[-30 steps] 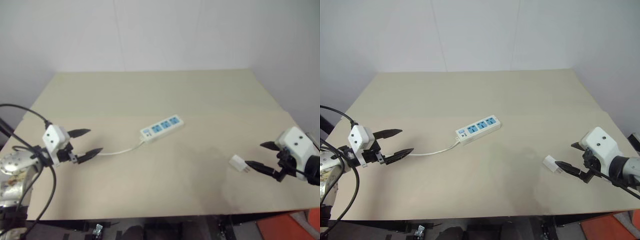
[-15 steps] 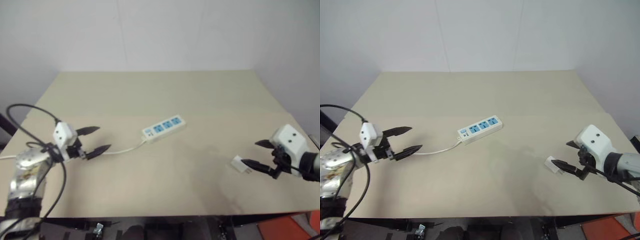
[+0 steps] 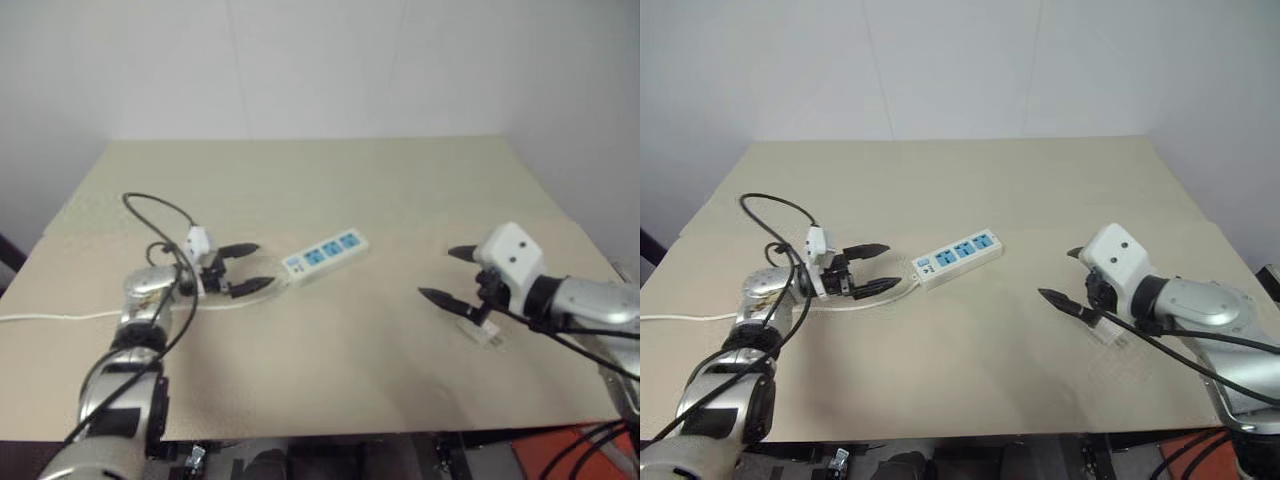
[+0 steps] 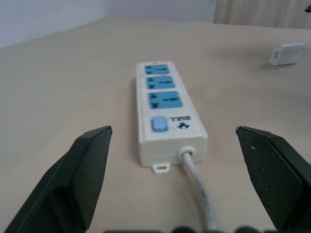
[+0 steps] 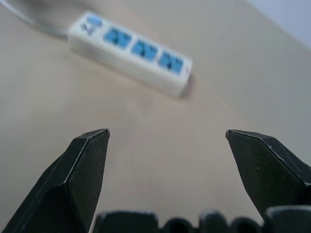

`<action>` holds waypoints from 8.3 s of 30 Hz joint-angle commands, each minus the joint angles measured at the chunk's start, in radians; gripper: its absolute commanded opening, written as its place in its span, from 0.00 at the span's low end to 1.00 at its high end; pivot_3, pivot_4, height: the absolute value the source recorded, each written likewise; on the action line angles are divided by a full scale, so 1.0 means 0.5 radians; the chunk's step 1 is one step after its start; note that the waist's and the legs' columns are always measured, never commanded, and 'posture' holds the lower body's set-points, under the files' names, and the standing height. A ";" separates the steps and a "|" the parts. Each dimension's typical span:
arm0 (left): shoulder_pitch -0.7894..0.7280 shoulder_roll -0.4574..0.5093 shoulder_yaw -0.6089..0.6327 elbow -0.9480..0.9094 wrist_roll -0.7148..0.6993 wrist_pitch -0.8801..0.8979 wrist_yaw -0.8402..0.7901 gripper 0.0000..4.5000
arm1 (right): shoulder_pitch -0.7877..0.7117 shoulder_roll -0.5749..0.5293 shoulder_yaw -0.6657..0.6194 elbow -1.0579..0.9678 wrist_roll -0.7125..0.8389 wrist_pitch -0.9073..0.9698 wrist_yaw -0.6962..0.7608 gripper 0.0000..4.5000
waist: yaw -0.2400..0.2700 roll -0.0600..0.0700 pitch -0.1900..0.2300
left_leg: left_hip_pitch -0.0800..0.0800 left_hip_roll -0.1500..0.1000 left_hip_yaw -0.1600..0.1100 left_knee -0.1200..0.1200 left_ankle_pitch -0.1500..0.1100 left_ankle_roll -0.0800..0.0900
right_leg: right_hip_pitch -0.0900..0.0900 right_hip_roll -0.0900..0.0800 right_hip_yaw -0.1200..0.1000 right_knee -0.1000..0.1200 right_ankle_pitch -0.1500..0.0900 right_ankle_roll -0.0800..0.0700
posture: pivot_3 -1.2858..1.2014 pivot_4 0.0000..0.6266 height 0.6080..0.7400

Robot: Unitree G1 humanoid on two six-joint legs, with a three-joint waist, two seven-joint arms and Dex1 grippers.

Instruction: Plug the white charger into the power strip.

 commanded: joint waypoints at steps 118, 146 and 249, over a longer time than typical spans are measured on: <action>0.367 -0.307 -0.335 -0.487 0.247 -0.139 -0.281 0.73 | -1.112 -0.414 1.427 1.049 -0.313 1.104 0.431 0.25 | 0.003 0.010 -0.012 | -0.012 -0.006 -0.002 0.012 0.000 0.001 | -0.013 -0.007 0.000 0.002 0.002 0.001 | 0.52 0.24 1.00; 0.255 -0.264 -0.397 -0.474 0.261 -0.072 -0.180 0.73 | -0.205 1.258 0.192 0.908 0.318 -0.566 0.432 0.25 | -0.007 0.006 -0.019 | 0.003 -0.010 -0.008 0.014 0.000 0.001 | 0.001 -0.006 0.003 0.006 0.004 0.005 | 0.52 0.24 1.00; 0.377 -0.187 -0.338 -0.780 0.053 0.205 -0.133 1.00 | -0.568 1.021 0.554 2.455 -0.244 -1.759 1.141 1.00 | -0.011 0.007 -0.025 | 0.022 -0.007 -0.008 0.009 0.000 0.001 | 0.010 -0.004 0.011 0.004 0.004 0.004 | 0.52 0.24 1.00</action>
